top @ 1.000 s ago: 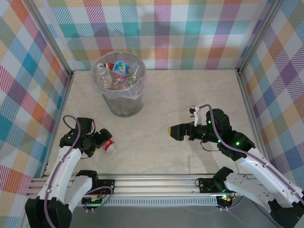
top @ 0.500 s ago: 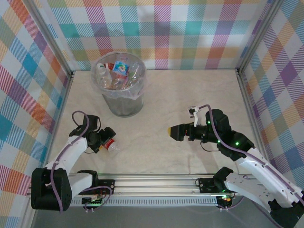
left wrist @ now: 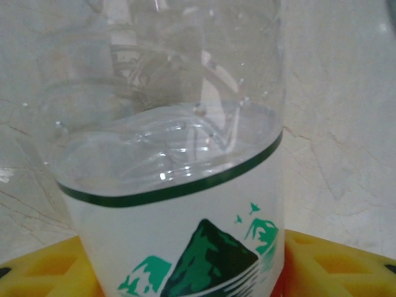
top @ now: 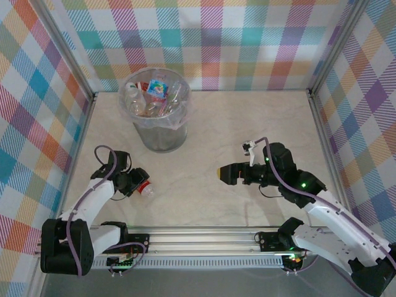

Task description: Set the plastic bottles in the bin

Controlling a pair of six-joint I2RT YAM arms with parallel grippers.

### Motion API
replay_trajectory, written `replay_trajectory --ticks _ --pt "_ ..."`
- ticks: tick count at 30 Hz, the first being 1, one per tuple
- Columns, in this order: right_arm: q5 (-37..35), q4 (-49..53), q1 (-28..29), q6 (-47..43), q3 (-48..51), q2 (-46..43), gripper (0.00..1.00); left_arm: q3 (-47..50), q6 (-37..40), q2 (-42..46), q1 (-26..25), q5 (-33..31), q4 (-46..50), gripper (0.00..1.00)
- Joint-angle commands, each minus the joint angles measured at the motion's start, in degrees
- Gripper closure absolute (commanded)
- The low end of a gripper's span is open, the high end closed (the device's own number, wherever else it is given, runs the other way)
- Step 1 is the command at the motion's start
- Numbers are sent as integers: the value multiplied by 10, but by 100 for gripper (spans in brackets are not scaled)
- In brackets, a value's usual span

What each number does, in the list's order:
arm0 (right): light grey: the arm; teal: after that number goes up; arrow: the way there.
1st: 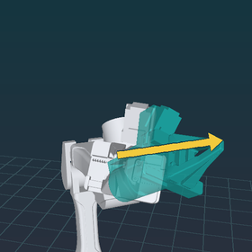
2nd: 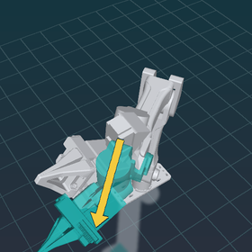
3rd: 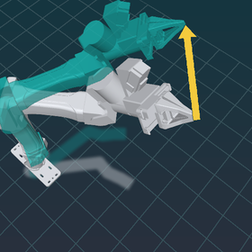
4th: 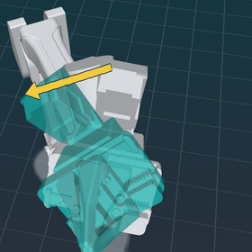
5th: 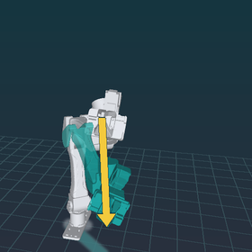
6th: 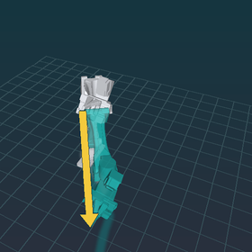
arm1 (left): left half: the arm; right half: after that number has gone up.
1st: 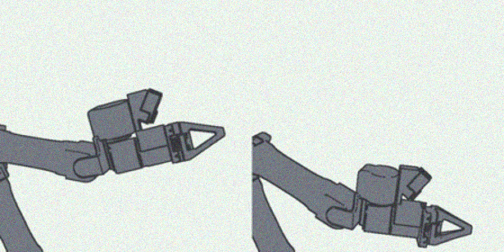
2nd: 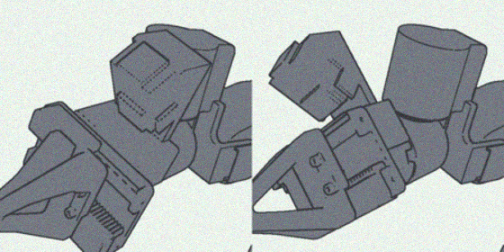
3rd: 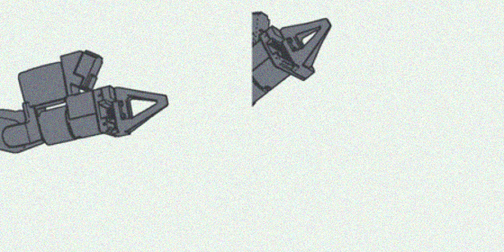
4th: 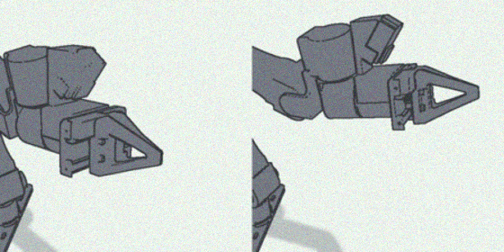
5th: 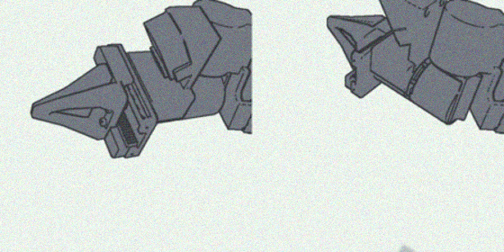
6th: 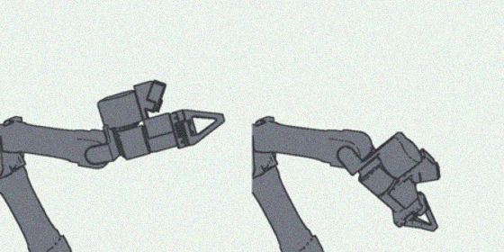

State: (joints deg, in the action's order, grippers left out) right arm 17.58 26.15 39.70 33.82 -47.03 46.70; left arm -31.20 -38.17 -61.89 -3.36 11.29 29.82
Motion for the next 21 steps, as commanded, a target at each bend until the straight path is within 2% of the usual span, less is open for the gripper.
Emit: replay_trajectory --ticks 1,4,10,15,21 --pt "30 -21 -2 -2 4 12 0 1 -12 42 -6 25 12 42" --pt "52 -54 6 10 13 27 0 -3 -38 95 -14 33 28 44" --pt "49 -129 64 28 16 101 0 2 -124 184 -31 66 30 46" --pt "40 -183 109 30 -8 178 0 -11 -161 193 -62 90 22 46" --pt "29 -231 145 35 -41 261 0 -43 -191 196 -126 53 25 46"
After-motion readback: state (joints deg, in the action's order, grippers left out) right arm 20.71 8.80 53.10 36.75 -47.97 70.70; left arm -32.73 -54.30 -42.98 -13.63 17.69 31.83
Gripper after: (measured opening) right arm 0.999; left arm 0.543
